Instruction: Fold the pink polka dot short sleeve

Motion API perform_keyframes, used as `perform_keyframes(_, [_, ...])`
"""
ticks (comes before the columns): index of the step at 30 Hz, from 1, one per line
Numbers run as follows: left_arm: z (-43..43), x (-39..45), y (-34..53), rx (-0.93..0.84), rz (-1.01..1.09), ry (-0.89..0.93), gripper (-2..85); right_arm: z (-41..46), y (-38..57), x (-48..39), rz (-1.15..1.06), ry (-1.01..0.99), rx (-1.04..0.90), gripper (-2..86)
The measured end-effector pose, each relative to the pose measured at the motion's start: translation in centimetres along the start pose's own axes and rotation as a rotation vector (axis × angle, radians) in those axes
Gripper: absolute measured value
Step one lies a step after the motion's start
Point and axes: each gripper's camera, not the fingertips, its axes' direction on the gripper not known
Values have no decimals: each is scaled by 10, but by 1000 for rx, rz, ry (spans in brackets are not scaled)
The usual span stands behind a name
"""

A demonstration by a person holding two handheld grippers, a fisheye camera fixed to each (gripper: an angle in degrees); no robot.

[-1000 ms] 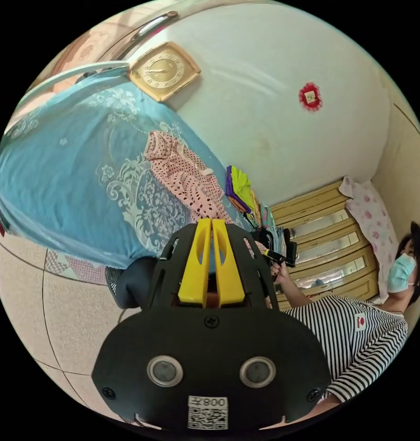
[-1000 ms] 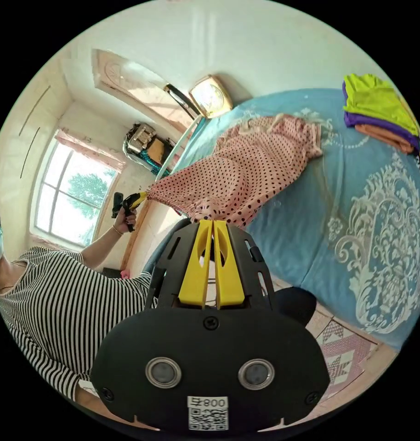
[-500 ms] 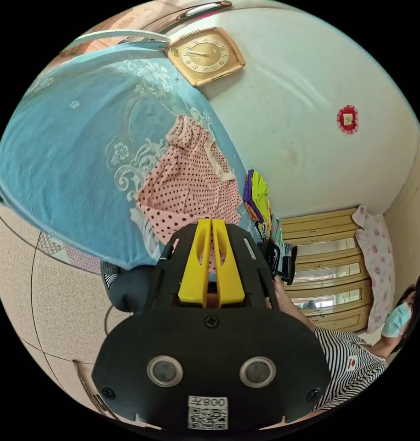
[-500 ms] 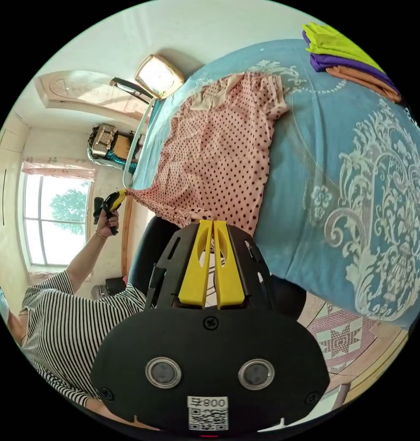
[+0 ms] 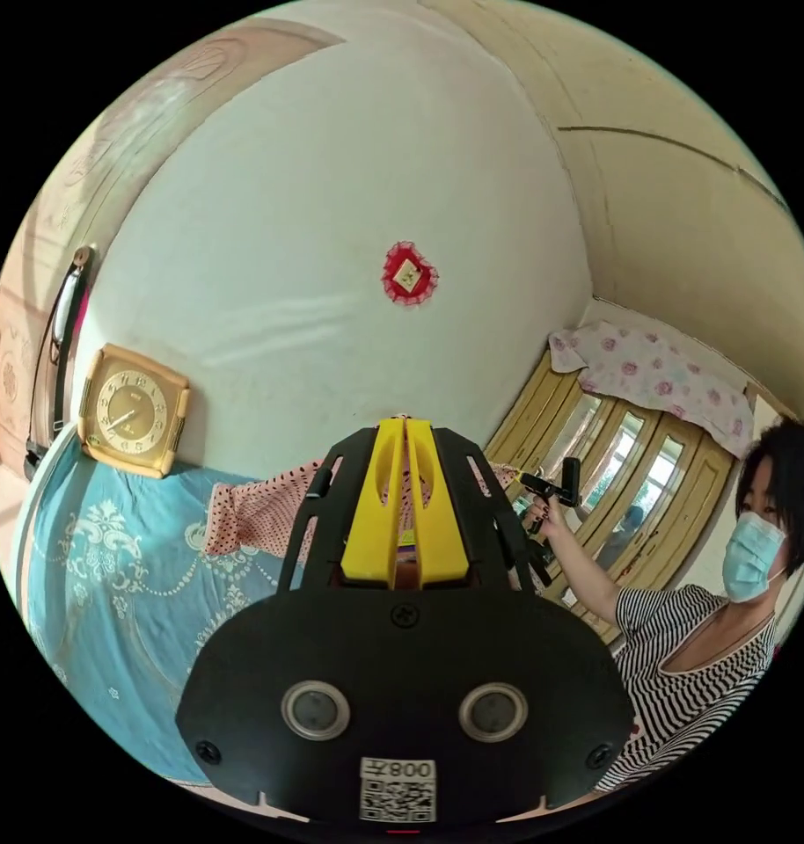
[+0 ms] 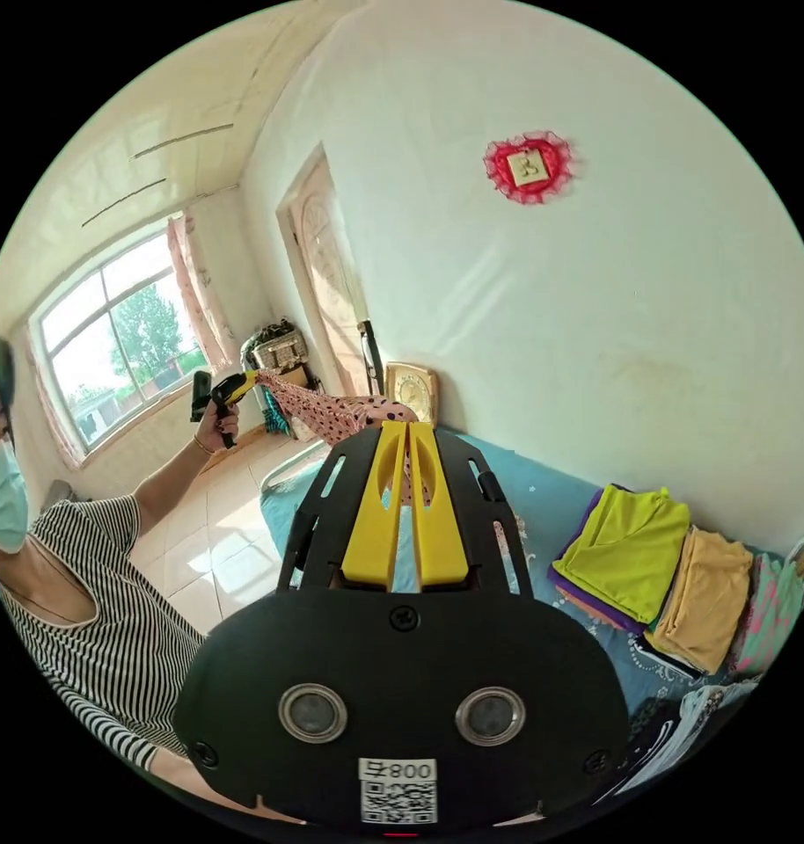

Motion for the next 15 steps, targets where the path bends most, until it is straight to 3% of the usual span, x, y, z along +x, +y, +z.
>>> perform_keyframes(7, [-31,-22,116,-212,-137,-55,2,50,136,-12,70,-112,-202,2])
perform_keyframes(15, [-36,-104,303,-448,-653,-156,1,163,337,26,494,-233,-583,2])
